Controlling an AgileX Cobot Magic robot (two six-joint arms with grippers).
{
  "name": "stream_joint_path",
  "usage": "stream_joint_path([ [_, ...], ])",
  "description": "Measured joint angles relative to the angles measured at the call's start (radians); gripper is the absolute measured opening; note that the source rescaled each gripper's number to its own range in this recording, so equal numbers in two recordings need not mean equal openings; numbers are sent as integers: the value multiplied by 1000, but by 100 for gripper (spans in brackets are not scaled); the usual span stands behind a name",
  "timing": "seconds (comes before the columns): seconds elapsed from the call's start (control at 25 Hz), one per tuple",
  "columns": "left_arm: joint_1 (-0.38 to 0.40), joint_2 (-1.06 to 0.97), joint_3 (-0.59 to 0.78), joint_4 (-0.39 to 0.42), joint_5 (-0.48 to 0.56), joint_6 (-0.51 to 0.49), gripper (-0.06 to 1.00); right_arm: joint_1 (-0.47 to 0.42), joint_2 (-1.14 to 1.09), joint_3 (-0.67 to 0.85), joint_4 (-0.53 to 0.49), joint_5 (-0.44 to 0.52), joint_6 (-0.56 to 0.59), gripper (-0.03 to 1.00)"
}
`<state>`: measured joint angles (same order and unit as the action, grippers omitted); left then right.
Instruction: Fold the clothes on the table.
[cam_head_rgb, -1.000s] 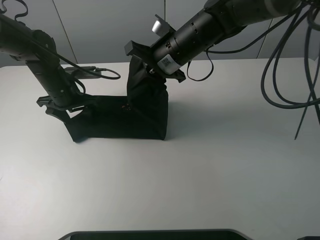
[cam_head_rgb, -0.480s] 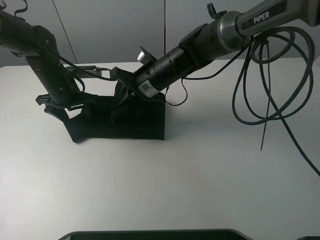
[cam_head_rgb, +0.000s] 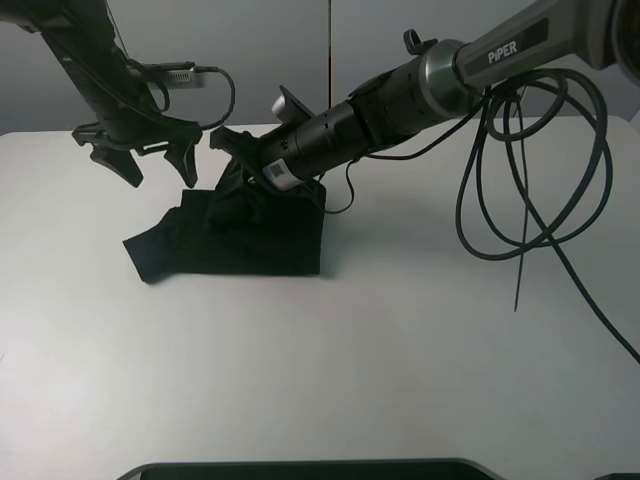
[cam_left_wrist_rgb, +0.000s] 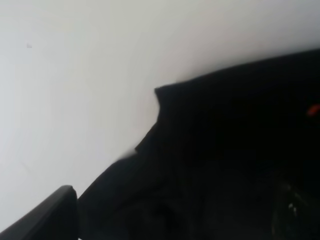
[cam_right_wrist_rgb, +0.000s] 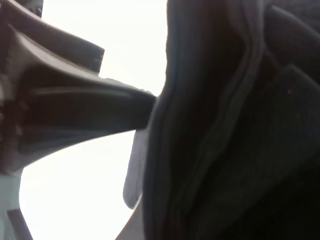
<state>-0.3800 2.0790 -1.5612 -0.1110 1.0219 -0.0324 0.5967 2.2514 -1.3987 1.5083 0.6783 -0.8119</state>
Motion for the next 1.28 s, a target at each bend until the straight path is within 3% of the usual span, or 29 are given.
stream_joint_path([
  [0.16, 0, 0, -127, 0, 57, 7, 100, 11, 0, 0, 25, 13, -47, 11],
  [0.2, 0, 0, -155, 0, 71, 9, 100, 17, 0, 0, 50, 14, -66, 19],
  [0.28, 0, 0, -197, 0, 94, 11, 100, 24, 0, 0, 129, 20, -126, 46],
  [0.36, 0, 0, -224, 0, 110, 20, 100, 30, 0, -2, 198, 47, -204, 83],
  [0.44, 0, 0, -228, 0, 117, 32, 100, 30, 0, -3, 216, 100, -273, 96],
  [0.56, 0, 0, -228, 2, 123, 32, 100, 30, 0, -7, 194, 142, -290, 99],
  [0.84, 0, 0, -228, 2, 174, 51, 100, -20, -67, -3, -143, 32, -132, 98],
  [1.08, 0, -9, -211, 2, 189, 98, 100, -73, -202, 1, -609, -33, 149, 98],
  [1.28, 1, -180, -49, 6, 91, 115, 100, -102, -378, 9, -1048, 30, 409, 98],
])
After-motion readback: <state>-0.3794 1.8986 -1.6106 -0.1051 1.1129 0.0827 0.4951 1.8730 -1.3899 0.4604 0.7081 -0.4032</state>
